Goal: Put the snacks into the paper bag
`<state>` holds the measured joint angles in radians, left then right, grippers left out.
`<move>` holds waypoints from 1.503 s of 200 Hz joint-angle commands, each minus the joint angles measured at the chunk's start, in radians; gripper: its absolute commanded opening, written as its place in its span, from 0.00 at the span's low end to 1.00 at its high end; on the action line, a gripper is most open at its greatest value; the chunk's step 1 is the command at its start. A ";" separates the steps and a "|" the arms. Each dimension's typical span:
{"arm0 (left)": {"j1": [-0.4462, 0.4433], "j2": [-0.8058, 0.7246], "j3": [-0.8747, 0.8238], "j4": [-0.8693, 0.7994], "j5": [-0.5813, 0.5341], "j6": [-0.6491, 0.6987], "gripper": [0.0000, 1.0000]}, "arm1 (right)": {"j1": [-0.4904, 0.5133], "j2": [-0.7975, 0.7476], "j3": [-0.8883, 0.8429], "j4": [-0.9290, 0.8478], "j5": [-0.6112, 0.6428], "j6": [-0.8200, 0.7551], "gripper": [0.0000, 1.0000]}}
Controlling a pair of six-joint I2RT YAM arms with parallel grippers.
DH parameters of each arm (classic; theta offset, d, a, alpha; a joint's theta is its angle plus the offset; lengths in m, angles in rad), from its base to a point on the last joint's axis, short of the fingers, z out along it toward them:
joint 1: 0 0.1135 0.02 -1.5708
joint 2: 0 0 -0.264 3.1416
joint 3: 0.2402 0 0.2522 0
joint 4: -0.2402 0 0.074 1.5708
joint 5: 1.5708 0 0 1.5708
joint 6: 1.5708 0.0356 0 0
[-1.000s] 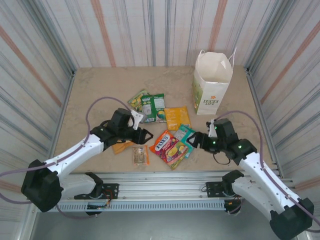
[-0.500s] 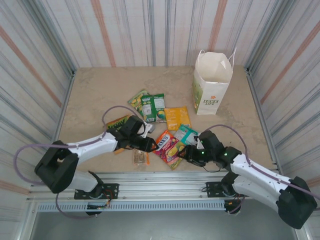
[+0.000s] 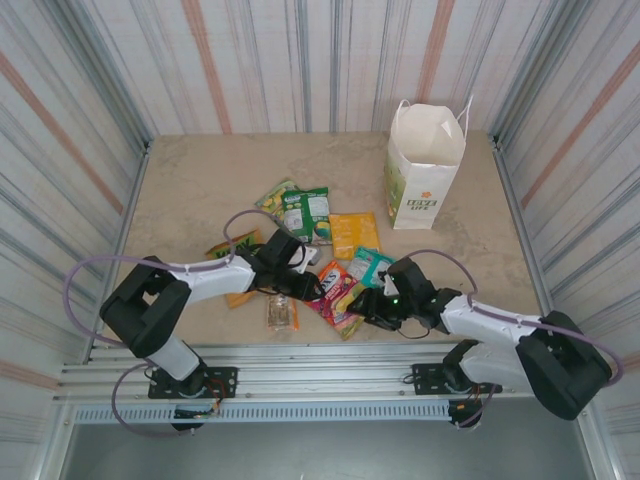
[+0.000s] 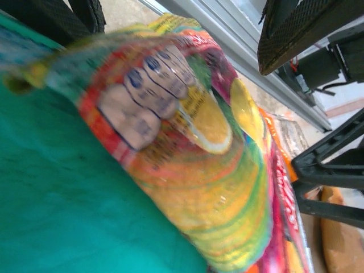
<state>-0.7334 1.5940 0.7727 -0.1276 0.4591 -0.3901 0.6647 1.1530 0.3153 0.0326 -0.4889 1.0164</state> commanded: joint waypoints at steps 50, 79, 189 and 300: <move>-0.004 0.052 0.030 -0.009 -0.028 0.005 0.37 | -0.012 0.095 0.082 0.192 -0.077 -0.093 0.61; -0.004 0.055 0.039 -0.001 -0.031 0.005 0.37 | -0.009 0.073 0.082 0.221 -0.046 -0.094 0.58; -0.003 -0.029 0.118 -0.100 -0.100 0.009 0.49 | -0.030 0.020 0.171 0.013 -0.007 -0.210 0.11; 0.147 -0.145 0.535 -0.348 -0.197 0.086 0.66 | -0.283 -0.170 0.695 -0.391 0.125 -0.507 0.01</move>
<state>-0.6056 1.4425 1.2140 -0.3996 0.2825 -0.3630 0.4450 0.9688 0.8593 -0.2985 -0.3931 0.6365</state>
